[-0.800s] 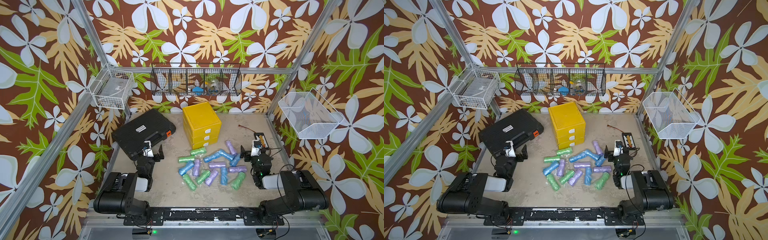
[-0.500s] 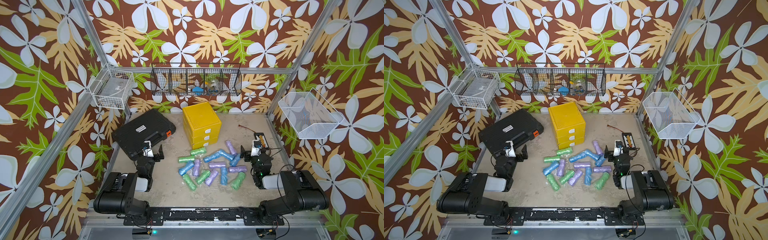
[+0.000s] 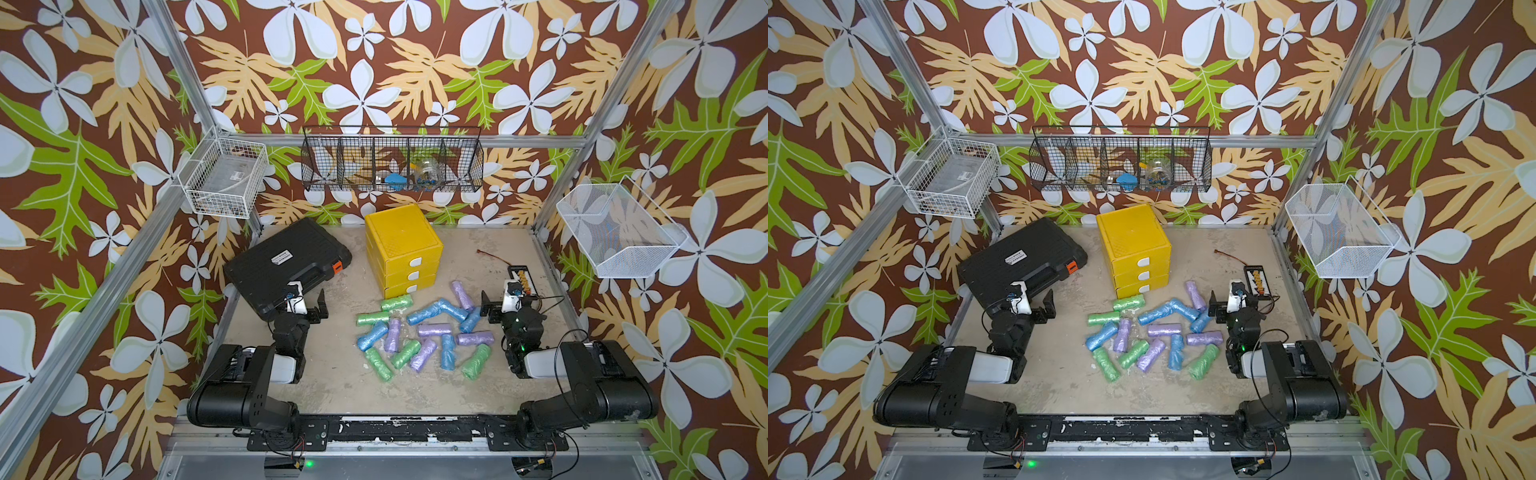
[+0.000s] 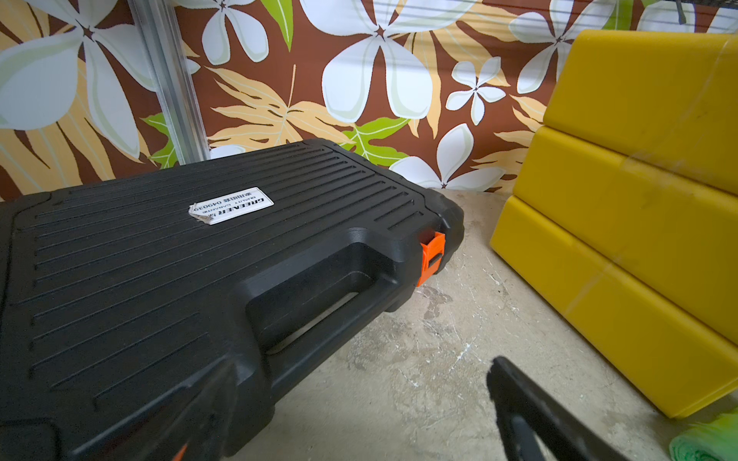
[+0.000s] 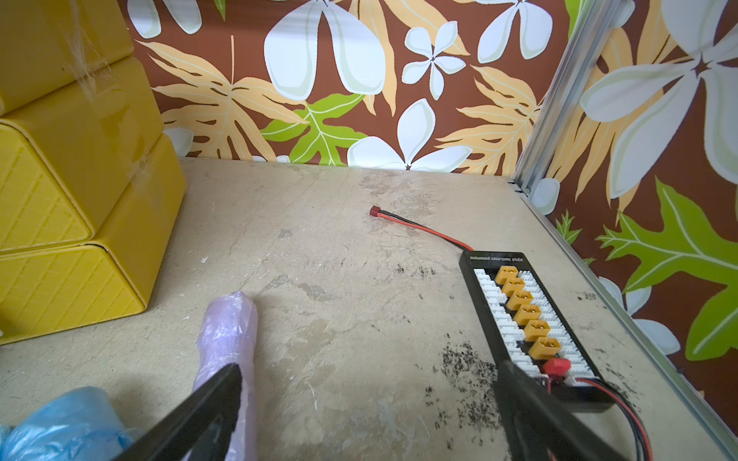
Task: Sort the rolls of trash bags by color and place them into the drawer
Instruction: Move the storage box to the center of the board.
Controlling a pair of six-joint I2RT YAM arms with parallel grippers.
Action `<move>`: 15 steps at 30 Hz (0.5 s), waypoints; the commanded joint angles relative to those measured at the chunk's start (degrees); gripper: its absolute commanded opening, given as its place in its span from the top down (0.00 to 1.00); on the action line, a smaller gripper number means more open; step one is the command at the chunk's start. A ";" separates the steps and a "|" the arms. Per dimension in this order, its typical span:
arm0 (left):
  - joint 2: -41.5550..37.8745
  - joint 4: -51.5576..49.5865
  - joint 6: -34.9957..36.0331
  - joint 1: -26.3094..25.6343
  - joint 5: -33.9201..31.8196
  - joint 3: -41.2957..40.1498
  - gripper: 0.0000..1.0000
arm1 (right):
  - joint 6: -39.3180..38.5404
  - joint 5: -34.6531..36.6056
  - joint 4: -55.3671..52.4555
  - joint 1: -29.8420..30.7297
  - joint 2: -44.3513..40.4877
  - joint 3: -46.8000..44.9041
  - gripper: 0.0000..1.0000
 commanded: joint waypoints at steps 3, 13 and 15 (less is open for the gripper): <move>0.11 0.35 0.35 0.12 0.01 0.46 0.00 | 0.42 -1.12 1.93 -0.96 -0.15 -0.08 0.00; -11.60 -29.87 -6.61 -0.76 -8.28 11.75 0.00 | 13.70 11.35 -29.64 -1.24 -15.59 10.54 0.00; -14.00 -42.02 -13.71 -0.77 -11.84 17.66 0.00 | 23.29 11.49 -39.03 -1.45 -18.46 15.45 0.00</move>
